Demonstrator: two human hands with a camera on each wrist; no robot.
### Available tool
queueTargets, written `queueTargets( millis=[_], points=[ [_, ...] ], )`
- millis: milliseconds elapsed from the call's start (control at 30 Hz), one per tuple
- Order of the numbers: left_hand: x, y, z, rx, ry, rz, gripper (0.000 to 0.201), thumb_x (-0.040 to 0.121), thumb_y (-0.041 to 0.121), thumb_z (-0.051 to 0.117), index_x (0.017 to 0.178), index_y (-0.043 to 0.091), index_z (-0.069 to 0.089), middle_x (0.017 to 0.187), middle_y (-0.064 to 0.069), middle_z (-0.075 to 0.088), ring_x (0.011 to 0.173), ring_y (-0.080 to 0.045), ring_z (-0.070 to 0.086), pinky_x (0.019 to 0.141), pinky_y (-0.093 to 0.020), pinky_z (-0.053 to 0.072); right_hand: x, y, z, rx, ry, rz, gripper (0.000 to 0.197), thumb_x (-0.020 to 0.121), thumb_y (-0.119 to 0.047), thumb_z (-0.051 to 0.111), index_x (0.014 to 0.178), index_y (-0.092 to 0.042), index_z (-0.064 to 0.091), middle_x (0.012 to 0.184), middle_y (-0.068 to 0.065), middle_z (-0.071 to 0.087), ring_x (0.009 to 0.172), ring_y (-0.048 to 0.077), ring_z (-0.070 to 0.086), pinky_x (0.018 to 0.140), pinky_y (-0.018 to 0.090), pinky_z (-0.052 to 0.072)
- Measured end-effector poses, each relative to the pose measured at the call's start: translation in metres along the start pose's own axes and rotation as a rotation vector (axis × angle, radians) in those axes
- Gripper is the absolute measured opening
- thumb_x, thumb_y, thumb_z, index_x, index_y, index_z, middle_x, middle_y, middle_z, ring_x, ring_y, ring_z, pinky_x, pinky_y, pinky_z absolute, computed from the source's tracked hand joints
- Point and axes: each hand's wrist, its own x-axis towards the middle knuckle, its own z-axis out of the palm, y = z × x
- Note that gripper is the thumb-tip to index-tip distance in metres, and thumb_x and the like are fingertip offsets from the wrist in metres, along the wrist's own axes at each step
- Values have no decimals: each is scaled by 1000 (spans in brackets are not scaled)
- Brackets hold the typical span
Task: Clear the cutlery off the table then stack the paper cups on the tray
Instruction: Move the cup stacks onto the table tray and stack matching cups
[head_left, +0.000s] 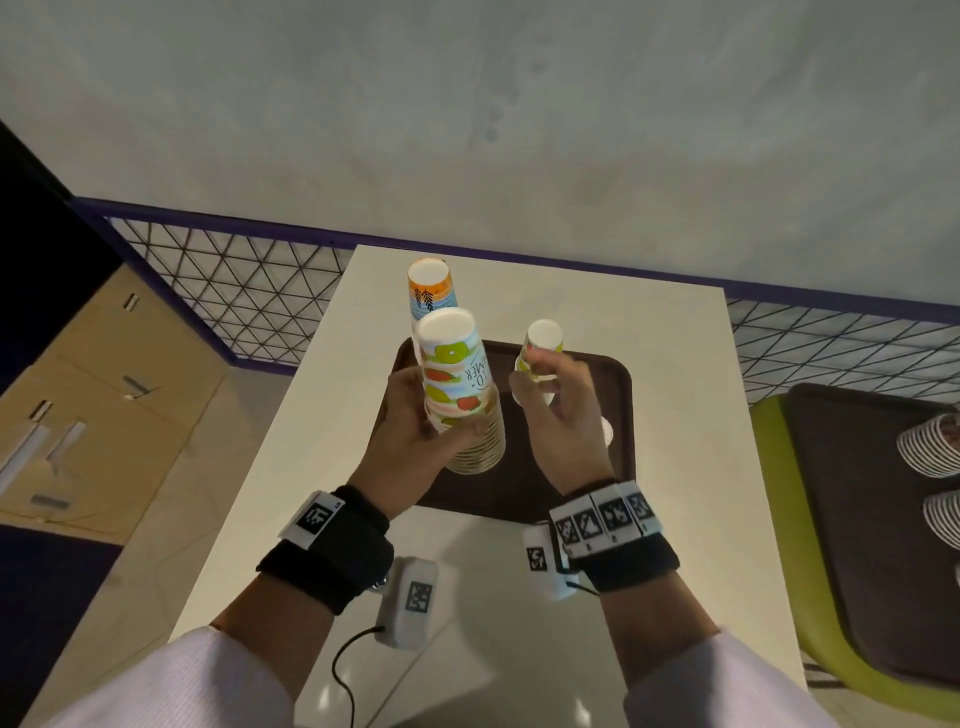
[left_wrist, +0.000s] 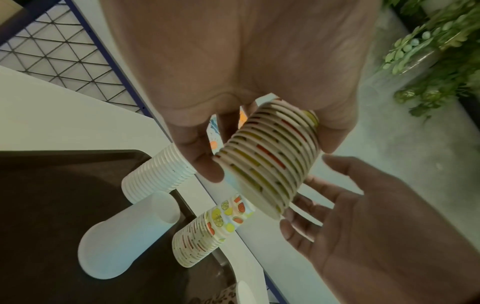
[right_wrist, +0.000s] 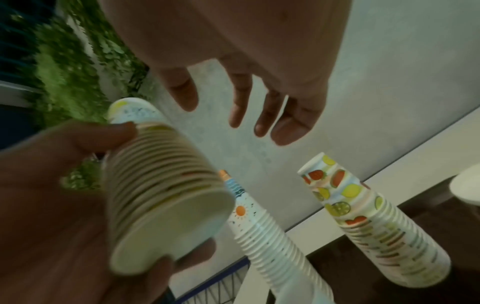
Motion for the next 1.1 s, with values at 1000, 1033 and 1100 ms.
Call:
queueTargets(
  millis=[1000,1033,1100],
  points=[
    [11,28,-17,184,-172,-75,66,92,62,43,156,47,34,148,3,40,137,-12,48,114,-39,43,-14,-25,8,706,-318,368,56,89,-19,68,142,-20,50,133,10,67,125,30,63,100,60,52],
    [10,29,-23,181,-146,-85,73,88,65,41,158,47,29,144,2,40,131,-11,51,113,-39,44,-9,-27,7,721,-295,366,57,89,-18,68,143,-19,48,134,11,66,125,31,63,98,58,54],
    [-1,32,-38,235,-78,-46,70,89,65,38,157,47,31,132,4,43,119,-5,54,104,-32,47,2,-27,1,743,-205,384,60,89,-15,69,144,-18,45,136,11,65,125,31,63,94,54,57]
  ],
)
